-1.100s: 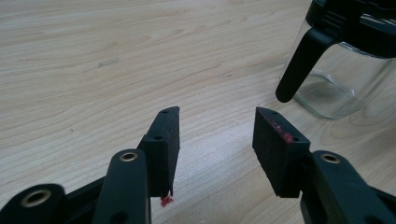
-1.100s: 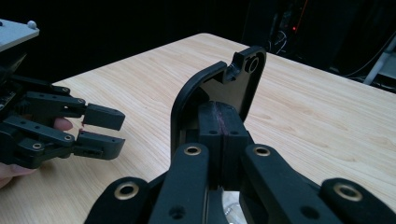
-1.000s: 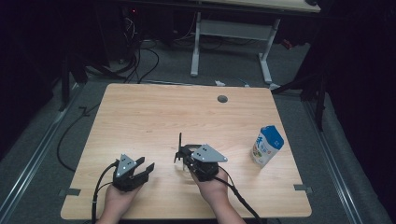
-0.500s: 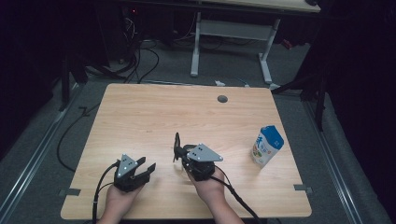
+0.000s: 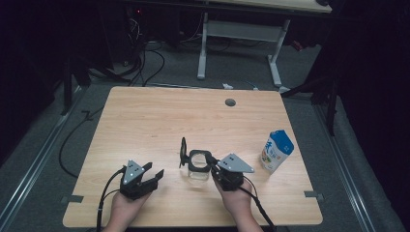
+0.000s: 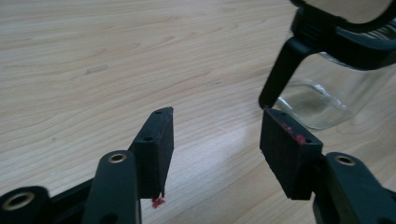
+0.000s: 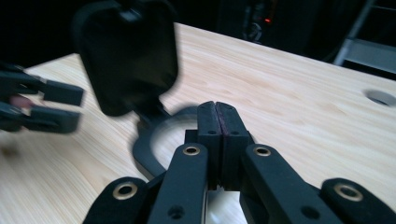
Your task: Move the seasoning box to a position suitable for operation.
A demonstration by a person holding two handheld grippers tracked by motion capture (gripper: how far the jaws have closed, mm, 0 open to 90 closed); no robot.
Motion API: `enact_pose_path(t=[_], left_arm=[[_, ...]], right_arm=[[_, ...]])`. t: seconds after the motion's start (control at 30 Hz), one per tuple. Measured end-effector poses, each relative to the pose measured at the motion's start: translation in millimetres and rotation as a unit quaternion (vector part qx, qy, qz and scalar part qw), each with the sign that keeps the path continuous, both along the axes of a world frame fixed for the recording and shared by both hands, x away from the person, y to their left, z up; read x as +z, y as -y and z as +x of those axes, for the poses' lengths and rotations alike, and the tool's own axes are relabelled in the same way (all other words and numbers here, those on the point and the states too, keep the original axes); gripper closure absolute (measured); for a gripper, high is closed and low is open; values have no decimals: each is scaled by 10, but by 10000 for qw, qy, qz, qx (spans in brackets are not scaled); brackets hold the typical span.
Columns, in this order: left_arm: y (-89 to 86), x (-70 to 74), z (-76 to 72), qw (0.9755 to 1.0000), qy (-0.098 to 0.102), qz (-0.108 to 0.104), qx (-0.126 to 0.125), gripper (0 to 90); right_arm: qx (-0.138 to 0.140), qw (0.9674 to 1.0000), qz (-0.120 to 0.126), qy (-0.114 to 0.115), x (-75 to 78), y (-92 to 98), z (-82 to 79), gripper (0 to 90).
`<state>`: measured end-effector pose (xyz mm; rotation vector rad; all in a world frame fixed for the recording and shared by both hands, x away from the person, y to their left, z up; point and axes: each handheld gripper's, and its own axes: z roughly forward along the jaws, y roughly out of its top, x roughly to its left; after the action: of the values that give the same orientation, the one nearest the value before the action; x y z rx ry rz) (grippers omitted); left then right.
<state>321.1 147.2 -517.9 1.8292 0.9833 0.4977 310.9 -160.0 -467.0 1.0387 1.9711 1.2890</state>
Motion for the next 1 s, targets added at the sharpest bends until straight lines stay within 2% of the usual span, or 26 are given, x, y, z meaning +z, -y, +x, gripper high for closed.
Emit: enact_pose_path(t=[0.1, 0.17, 0.23, 0.3, 0.33, 0.37, 0.43, 0.57, 0.7, 0.83, 1.0], left_arm=[[90, 14, -18, 9995, -76, -221, -216, 535], [184, 27, -30, 9991, -33, -253, -324, 599], [314, 25, -37, 9989, -12, -196, -435, 658], [458, -5, -43, 9987, -14, -115, -490, 758], [524, -21, -34, 9985, -67, -38, -537, 805], [597, -39, -22, 9985, -102, 51, -542, 836], [706, -71, 17, 9986, -149, 165, -474, 879], [769, -74, 96, 9992, -126, 221, -299, 900], [743, -52, 139, 9995, -72, 247, -191, 900], [717, -41, 208, 9997, -72, 163, -157, 900], [710, -52, 393, 9998, -119, 43, -155, 900]], right_arm=[[-191, 9998, -66, -9, -84, 206, -104, 890], [-346, 9993, -149, -35, -160, 325, -184, 890], [-461, 9988, -116, -84, -246, 420, -251, 890], [-531, 9985, -36, -156, -320, 499, -295, 891], [-532, 9983, -73, -233, -344, 514, -294, 888], [-524, 9983, -158, -199, -352, 535, -295, 887], [-547, 9983, -32, -214, -357, 584, -315, 883], [-546, 9982, 0, -240, -366, 644, -336, 878], [-615, 9977, 65, -272, -368, 680, -336, 890], [-738, 9967, 115, -309, -372, 674, -323, 894], [-767, 9962, 55, -416, -406, 630, -298, 897]])
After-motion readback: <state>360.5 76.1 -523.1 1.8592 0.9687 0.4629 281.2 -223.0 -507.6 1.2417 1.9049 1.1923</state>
